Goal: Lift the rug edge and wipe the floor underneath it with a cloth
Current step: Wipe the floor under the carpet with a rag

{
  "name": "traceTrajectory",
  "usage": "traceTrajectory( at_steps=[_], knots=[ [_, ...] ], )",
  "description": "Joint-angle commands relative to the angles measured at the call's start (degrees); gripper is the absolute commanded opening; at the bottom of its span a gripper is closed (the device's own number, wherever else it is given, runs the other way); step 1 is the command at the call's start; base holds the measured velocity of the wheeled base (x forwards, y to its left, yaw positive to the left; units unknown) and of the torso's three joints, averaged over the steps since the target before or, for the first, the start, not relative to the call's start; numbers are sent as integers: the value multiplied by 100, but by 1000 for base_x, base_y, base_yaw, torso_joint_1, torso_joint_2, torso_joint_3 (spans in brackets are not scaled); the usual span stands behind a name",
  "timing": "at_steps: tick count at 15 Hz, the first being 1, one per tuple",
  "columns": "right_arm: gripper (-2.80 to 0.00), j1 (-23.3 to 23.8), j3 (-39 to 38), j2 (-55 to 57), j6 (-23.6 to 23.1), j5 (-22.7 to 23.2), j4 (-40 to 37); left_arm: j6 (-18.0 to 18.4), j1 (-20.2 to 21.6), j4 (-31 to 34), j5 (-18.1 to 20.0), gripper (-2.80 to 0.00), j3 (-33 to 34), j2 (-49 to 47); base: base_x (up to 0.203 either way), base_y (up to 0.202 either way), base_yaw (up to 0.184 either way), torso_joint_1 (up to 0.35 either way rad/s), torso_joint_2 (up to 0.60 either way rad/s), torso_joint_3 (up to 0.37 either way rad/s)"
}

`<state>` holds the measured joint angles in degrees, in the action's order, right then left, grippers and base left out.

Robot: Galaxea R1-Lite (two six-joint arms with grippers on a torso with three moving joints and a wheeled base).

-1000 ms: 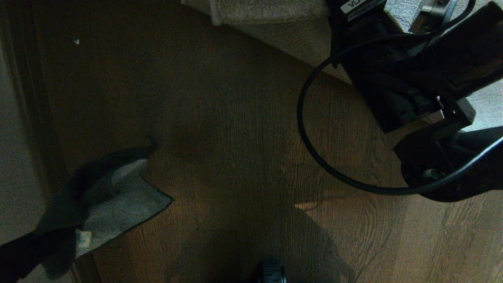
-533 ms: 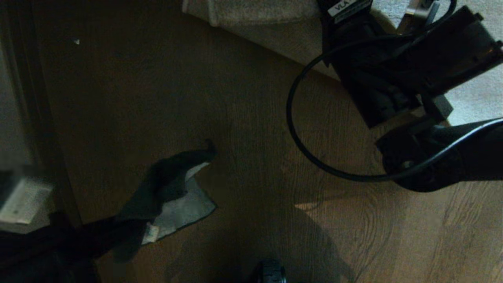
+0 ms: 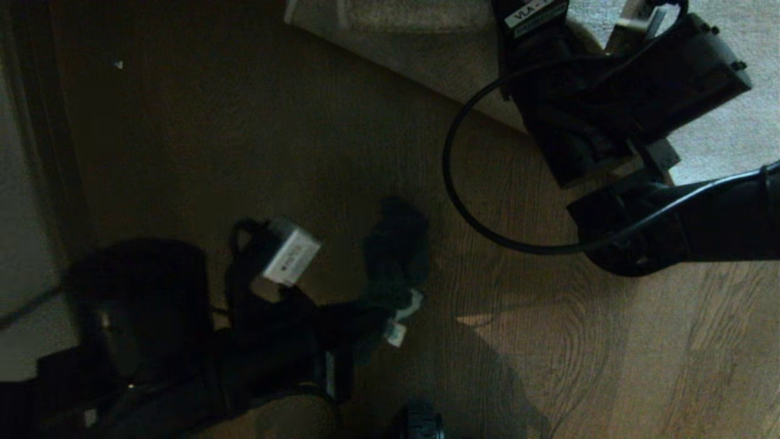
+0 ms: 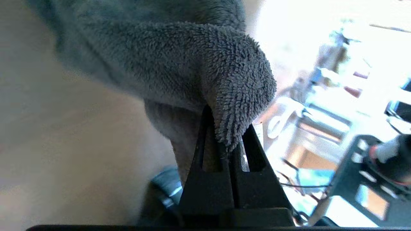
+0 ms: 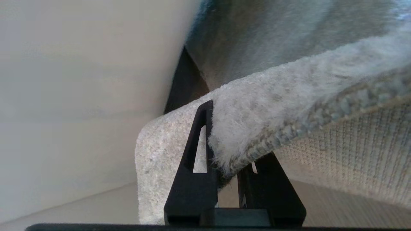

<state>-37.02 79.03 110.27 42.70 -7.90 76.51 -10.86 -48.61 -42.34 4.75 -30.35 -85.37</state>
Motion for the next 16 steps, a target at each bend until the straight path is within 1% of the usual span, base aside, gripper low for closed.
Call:
traceTrajectory(
  at_steps=[1,2,3,5,7,9,12,14,16],
  knots=[
    [-280,85,49,123,51,-9,32,-30,-284,-80,-18,-280,-206,-636,0,0,0,0,0,0],
    [-280,132,139,197,54,-9,25,-40,-358,-278,-28,-280,-234,-842,0,0,0,0,0,0],
    [-280,197,212,269,54,-9,22,-44,-425,-629,-31,-280,-243,-1110,0,0,0,0,0,0],
    [-280,247,218,311,54,15,22,-51,-651,-1675,-82,-280,-244,-1686,0,0,0,0,0,0],
    [-280,339,218,353,63,25,22,-61,-739,-2340,-174,-280,-365,-2274,0,0,0,0,0,0],
    [-280,422,226,373,69,26,31,-65,-749,-2689,-249,-280,-536,-2684,0,0,0,0,0,0],
    [-280,441,336,380,183,17,27,-58,-747,-2936,-295,-280,-585,-3089,0,0,0,0,0,0],
    [-280,468,464,390,195,17,-12,-70,-736,-3241,-436,-280,-605,-3345,0,0,0,0,0,0],
    [-280,511,516,381,195,24,-137,-81,-716,-3458,-589,-280,-775,-3610,0,0,0,0,0,0]
  ],
)
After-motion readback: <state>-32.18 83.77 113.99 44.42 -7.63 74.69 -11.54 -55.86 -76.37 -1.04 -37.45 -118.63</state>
